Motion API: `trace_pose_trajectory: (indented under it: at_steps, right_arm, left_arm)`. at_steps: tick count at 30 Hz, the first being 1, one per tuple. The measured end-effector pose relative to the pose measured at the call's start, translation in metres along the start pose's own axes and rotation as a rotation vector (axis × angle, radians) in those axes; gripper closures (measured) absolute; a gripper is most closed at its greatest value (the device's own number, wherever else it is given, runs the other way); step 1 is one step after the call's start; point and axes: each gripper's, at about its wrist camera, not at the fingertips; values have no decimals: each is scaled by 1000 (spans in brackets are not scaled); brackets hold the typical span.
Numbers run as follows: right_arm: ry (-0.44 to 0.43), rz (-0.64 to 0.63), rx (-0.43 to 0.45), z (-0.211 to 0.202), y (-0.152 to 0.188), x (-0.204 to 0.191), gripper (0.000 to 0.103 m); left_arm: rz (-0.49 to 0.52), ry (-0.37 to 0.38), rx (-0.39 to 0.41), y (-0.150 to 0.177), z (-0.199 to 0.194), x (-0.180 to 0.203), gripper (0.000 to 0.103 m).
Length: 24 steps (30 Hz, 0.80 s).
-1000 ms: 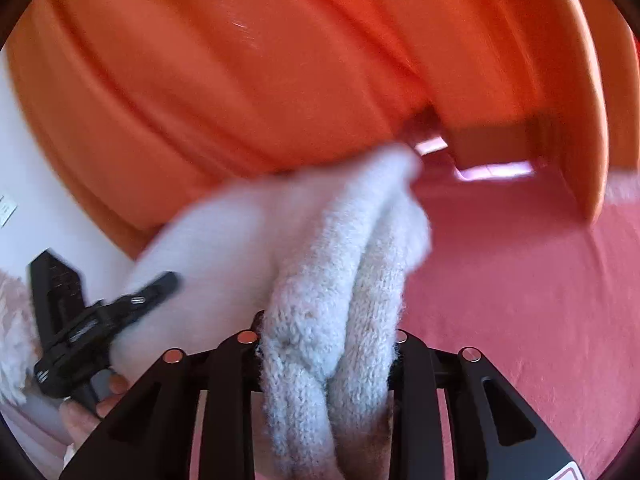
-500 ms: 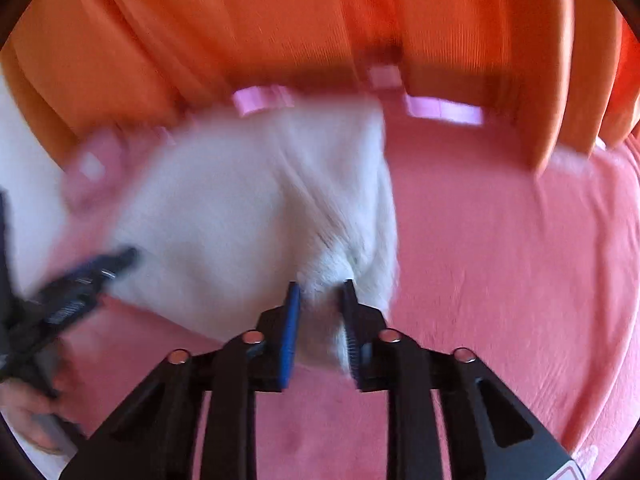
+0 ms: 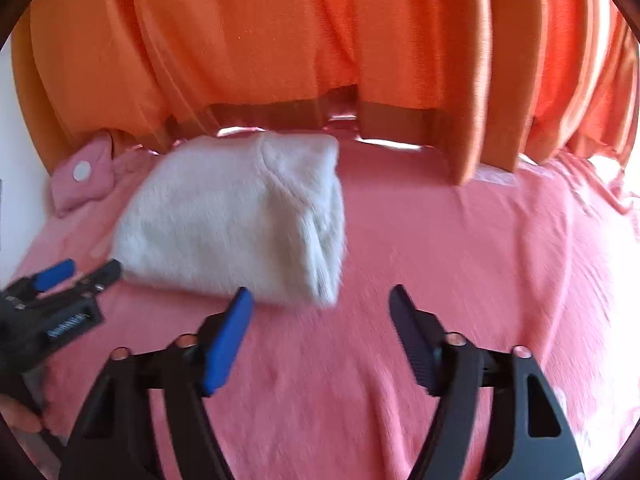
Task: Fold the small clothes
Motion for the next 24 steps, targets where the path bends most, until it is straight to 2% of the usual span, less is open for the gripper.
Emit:
trace_pose_trajectory:
  at_steps: [2,9,14,24]
  right_arm:
    - [20,12,4,-6,7,3,25]
    - [74,36,30,-8,25,1,19]
    - [66,23,8,3,28,-12,19]
    - [81,13,33,13,30,-25,19]
  left_arm:
    - [-22,-13,-6,13,-7,0,18]
    - [-16,-53,5,39,-8,8,16]
    - [41,-100,7,43,4,18,16]
    - [14,-100,-2,39,14,13,16]
Point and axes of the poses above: each gripper's, at about its wrist camera, not at the fingertips, and z roughly the way its jaws point, x to its right, y to its underside, and after that the axes turned 13 degrees about y, right-handed
